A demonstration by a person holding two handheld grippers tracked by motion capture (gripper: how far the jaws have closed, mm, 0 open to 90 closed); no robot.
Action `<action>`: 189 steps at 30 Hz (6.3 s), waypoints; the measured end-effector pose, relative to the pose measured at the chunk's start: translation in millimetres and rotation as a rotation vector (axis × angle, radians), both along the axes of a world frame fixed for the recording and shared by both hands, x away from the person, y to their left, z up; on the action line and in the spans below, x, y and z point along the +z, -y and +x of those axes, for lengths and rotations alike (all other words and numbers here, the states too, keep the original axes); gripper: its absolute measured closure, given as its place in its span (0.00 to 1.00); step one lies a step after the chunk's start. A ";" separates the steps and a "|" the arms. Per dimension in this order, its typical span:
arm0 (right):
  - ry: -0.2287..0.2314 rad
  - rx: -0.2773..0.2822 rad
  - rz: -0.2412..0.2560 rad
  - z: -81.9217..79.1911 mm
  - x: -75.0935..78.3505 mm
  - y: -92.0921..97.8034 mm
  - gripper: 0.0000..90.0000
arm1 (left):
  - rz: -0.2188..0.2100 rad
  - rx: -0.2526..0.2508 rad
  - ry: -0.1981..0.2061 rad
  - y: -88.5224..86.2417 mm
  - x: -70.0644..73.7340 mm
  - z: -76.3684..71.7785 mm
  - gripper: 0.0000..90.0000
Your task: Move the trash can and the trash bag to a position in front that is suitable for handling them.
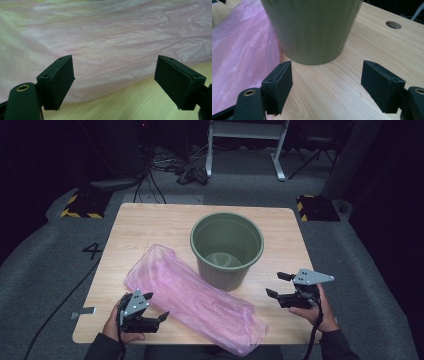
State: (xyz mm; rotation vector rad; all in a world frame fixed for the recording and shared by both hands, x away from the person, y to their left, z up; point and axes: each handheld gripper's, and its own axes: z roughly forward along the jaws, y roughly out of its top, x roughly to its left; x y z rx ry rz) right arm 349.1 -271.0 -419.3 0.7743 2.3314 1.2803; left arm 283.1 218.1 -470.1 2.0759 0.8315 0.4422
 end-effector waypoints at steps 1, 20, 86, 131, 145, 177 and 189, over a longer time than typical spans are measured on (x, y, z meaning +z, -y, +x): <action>0.000 0.000 0.000 0.0 0.0 0.0 0.28 | 0.016 -0.011 0.001 3.9 -1.1 1.6 0.18; 0.132 0.154 -0.001 0.8 103.6 -36.6 0.28 | 0.069 -0.043 -0.094 28.4 -29.1 49.1 0.24; -0.049 0.353 -0.378 44.4 90.4 -140.0 0.84 | 0.074 0.214 -0.113 -32.1 -33.6 62.2 0.24; -0.021 0.245 -0.373 55.3 88.1 -114.1 0.85 | 0.035 0.023 -0.073 4.8 -19.1 42.6 0.18; 0.020 0.212 -0.349 69.0 85.1 -111.5 0.85 | 0.075 -0.026 -0.116 24.1 -29.2 50.8 0.23; 0.067 0.094 -0.087 59.1 86.4 -46.7 0.31 | 0.097 -0.045 -0.116 1.0 -31.1 50.3 0.28; 0.198 -0.038 -0.047 26.3 80.2 -13.0 0.33 | 0.101 -0.046 -0.085 1.9 -28.5 49.9 0.72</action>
